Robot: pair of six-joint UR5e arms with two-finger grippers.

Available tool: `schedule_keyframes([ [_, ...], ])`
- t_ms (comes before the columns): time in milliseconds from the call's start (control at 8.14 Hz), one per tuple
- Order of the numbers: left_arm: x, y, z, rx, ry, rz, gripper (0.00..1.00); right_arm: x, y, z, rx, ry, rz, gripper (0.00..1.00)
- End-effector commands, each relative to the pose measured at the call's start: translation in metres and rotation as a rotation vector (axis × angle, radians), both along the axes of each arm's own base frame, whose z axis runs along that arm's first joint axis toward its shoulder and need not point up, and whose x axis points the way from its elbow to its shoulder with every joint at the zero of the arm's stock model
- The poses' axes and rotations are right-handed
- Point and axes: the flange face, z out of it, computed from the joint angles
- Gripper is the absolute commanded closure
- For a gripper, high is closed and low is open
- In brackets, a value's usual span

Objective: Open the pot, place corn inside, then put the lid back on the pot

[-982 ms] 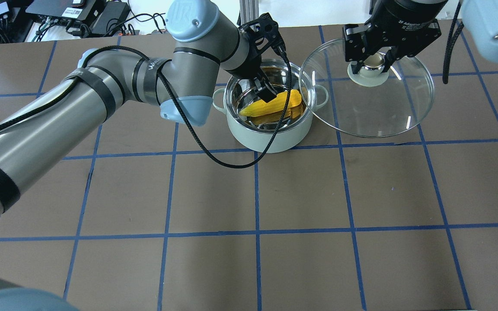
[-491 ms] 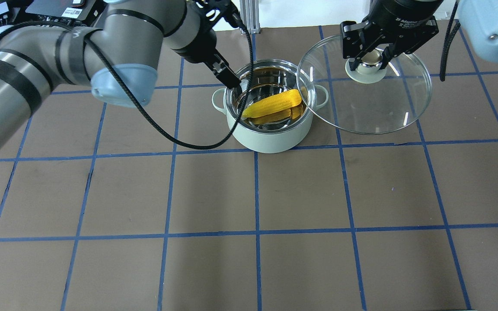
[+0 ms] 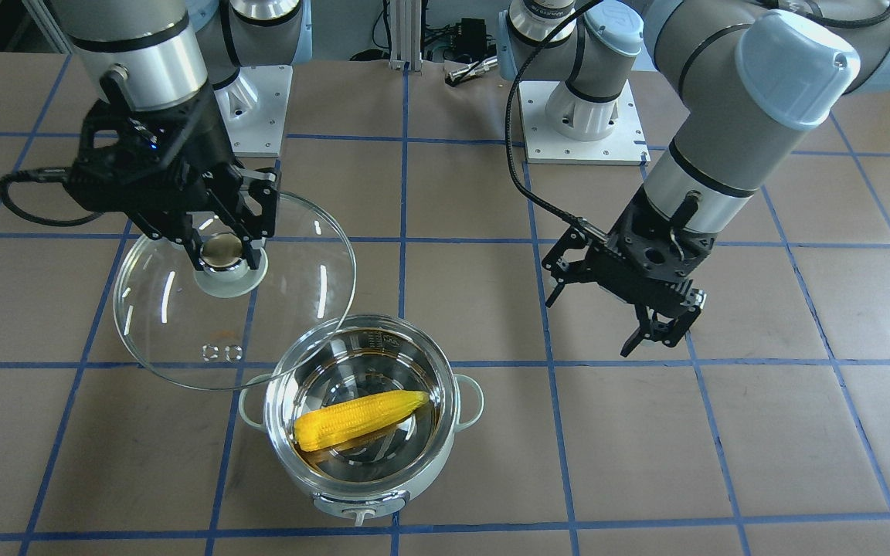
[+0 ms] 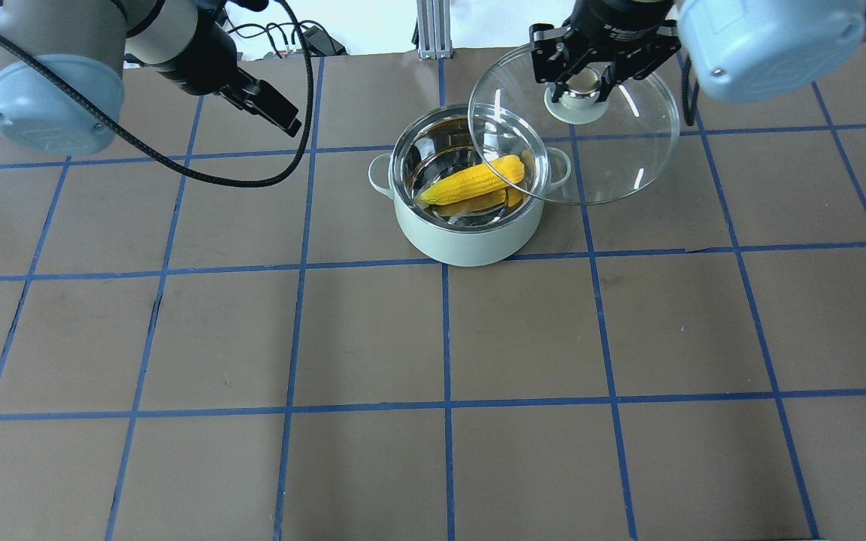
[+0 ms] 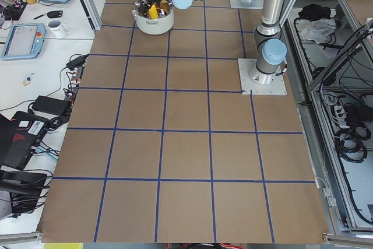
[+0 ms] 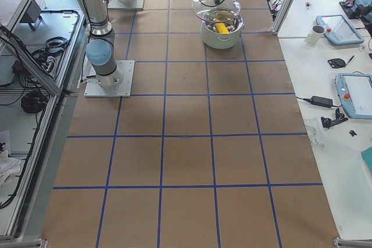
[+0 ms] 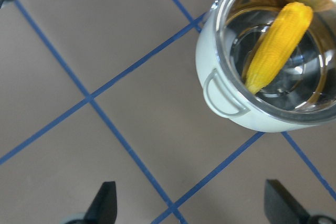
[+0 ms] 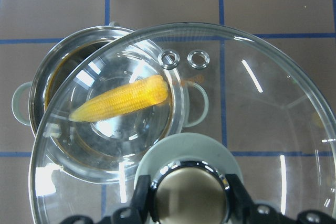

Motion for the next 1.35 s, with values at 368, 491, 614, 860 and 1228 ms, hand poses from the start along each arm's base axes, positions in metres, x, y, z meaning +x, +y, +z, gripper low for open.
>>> schedule_keyframes([
  [368, 0.024, 0.037, 0.017, 0.217, -0.049, 0.581, 0.0, 0.084, -0.063, -0.107, -0.037, -0.008, -0.017, 0.62],
  [491, 0.024, 0.047, 0.021, 0.253, -0.061, 0.585, 0.0, 0.085, -0.066, -0.111, -0.042, -0.008, -0.019, 0.61],
  [614, 0.03, 0.05, 0.021, 0.249, -0.128, 0.595, 0.0, 0.088, -0.065, -0.117, -0.032, -0.009, -0.021, 0.61],
  [860, 0.043, 0.045, 0.012, 0.229, -0.256, 0.617, 0.0, 0.106, -0.06, -0.135, -0.006, -0.005, -0.001, 0.61],
  [1228, 0.043, 0.045, 0.011, 0.234, -0.251, 0.629, 0.0, 0.107, -0.063, -0.146, 0.007, -0.006, 0.002, 0.61],
])
